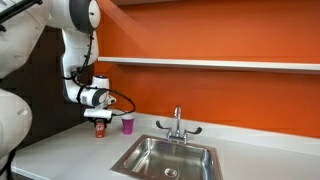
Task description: Put the can on the shelf
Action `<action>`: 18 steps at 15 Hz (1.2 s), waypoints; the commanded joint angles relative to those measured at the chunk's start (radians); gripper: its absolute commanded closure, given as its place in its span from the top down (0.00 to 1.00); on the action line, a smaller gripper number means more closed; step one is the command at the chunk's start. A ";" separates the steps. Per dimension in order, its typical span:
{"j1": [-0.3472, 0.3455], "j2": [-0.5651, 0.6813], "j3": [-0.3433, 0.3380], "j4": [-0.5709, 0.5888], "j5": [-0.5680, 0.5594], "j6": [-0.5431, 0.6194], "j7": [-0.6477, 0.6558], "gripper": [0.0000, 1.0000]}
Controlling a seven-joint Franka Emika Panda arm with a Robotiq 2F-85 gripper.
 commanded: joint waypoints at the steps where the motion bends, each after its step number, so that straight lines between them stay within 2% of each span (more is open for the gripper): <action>1: -0.013 0.015 -0.006 0.030 -0.037 -0.012 0.035 0.39; 11: -0.026 -0.071 -0.028 0.000 -0.029 -0.097 0.060 0.39; 18: -0.012 -0.171 -0.079 -0.051 -0.032 -0.176 0.106 0.39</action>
